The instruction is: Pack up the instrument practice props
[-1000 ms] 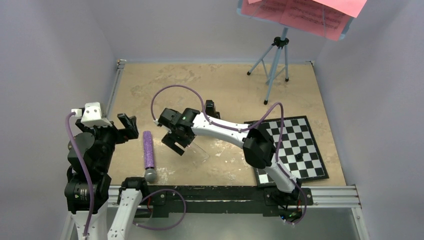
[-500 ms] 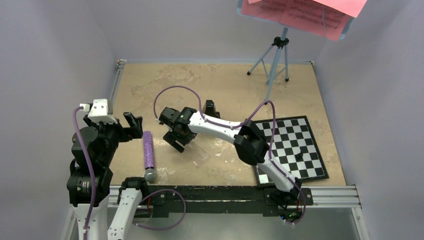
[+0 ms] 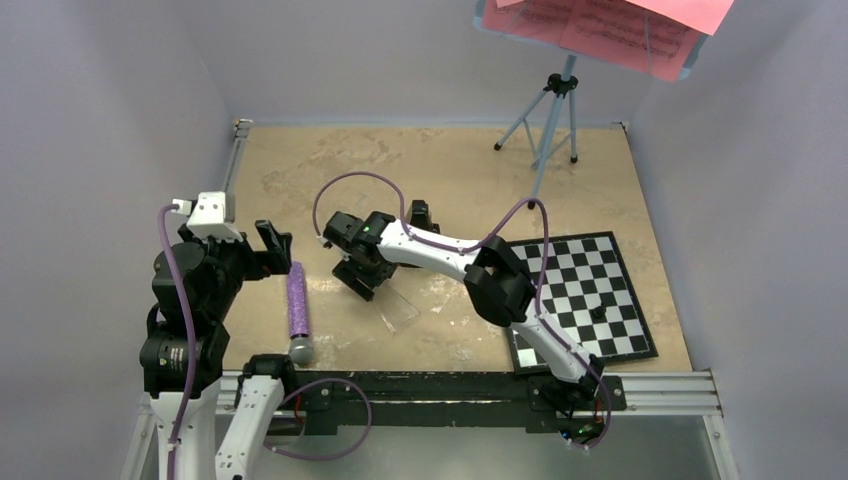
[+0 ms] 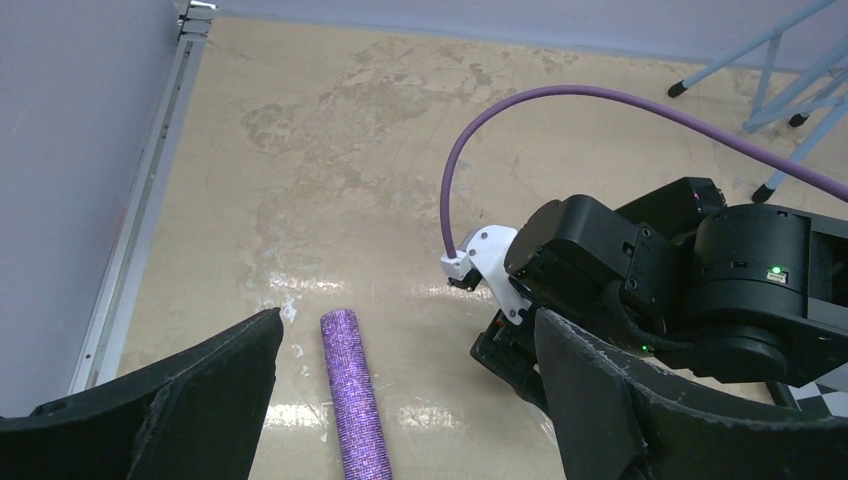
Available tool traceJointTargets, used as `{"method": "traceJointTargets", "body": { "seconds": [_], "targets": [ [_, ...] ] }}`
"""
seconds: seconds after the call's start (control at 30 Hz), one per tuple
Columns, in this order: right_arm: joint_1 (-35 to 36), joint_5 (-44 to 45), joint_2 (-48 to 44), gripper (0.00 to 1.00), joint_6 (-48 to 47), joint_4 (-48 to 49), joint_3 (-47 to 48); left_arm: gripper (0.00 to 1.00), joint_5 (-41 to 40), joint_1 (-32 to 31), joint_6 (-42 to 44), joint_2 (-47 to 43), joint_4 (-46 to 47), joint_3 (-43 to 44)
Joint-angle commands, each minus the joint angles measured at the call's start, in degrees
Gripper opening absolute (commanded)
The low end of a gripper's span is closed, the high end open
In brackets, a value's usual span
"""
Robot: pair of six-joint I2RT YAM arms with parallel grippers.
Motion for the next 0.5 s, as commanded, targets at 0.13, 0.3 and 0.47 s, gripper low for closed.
{"method": "traceJointTargets", "body": {
  "seconds": [0.13, 0.3, 0.47],
  "targets": [
    [0.11, -1.24, 0.2, 0.71, -0.93, 1.26, -0.38, 1.0, 1.75, -1.55, 0.58, 0.46, 1.72, -0.87],
    [0.1, -0.18, -0.54, 0.71, -0.85, 1.05, -1.63, 1.0, 2.24, -1.58, 0.35, 0.41, 2.1, -1.49],
    [0.07, 1.37, -0.78, 0.72, -0.5, 0.84, -2.52, 1.0, 2.85, -1.51, 0.19, 0.43, 2.53, -1.81]
  ]
}}
